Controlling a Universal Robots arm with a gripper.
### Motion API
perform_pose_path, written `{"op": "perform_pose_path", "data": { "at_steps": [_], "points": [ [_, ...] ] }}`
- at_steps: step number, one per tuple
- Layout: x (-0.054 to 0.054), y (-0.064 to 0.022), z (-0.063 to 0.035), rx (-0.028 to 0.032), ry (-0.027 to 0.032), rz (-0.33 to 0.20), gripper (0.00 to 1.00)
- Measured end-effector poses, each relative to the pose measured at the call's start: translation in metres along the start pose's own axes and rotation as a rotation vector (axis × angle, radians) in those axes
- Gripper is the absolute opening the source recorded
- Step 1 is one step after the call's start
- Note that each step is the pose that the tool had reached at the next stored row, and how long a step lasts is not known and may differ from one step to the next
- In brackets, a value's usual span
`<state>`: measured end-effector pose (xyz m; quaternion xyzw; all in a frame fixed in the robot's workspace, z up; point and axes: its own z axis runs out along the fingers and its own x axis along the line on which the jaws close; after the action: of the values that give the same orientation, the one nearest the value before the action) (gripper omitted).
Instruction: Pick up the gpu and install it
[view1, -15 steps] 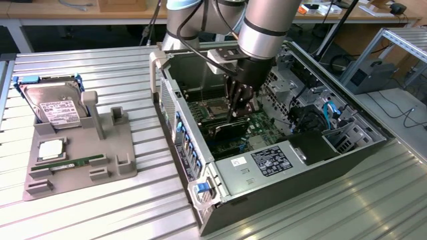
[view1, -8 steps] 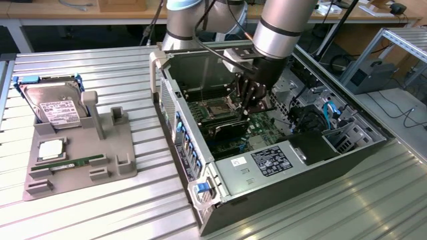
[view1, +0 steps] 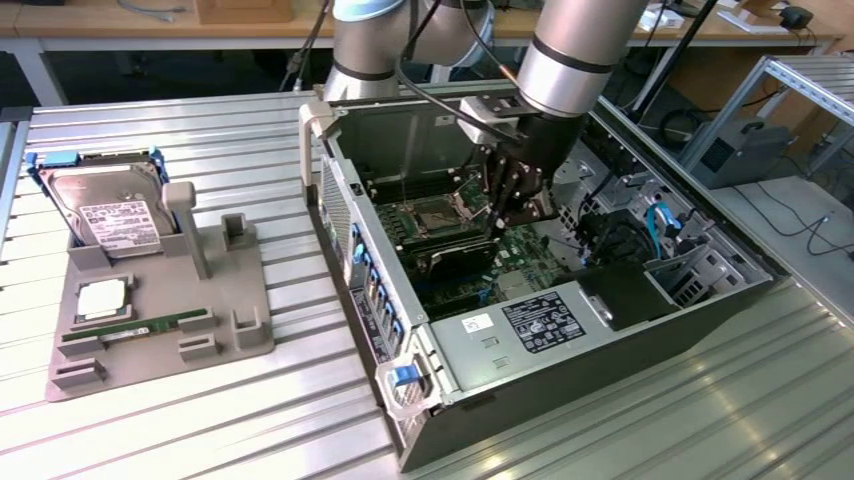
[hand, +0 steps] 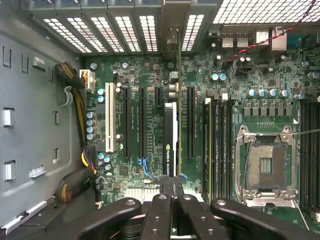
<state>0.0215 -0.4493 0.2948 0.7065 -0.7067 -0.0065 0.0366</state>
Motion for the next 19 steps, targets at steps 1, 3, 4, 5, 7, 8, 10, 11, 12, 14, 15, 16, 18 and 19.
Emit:
{"op": "perform_pose_path", "data": {
  "at_steps": [1, 3, 4, 5, 7, 8, 10, 11, 12, 14, 15, 16, 18, 19],
  "points": [
    [0.0, 0.0, 0.0, 0.0, 0.0001, 0.0, 0.11],
    [0.0, 0.0, 0.0, 0.0, 0.0001, 0.0, 0.11],
    [0.0, 0.0014, 0.0005, 0.0, 0.0, 0.0, 0.11],
    [0.0, 0.0052, 0.0011, 0.0001, -0.0002, 0.0, 0.11],
    [0.0, 0.0199, 0.0032, 0.0003, -0.0002, 0.0, 0.11],
    [0.0, 0.0338, 0.0056, 0.001, 0.0, 0.0, 0.11],
    [-0.001, 0.0503, 0.0087, 0.0017, 0.0003, 0.0, 0.11],
    [-0.002, 0.0546, 0.0095, 0.0019, 0.0003, 0.0, 0.11],
    [-0.004, 0.0591, 0.0104, 0.002, 0.0003, 0.0, 0.11],
    [-0.007, 0.0641, 0.012, 0.0021, 0.0001, 0.0, 0.11],
    [-0.007, 0.0671, 0.0129, 0.0021, 0.0002, 0.0, 0.11],
    [-0.007, 0.0713, 0.015, 0.0022, 0.0002, 0.0, 0.11],
    [-0.007, 0.0739, 0.0174, 0.0021, 0.0003, 0.0, 0.11],
    [-0.007, 0.0747, 0.0181, 0.0021, 0.0003, 0.0, 0.11]
  ]
}}
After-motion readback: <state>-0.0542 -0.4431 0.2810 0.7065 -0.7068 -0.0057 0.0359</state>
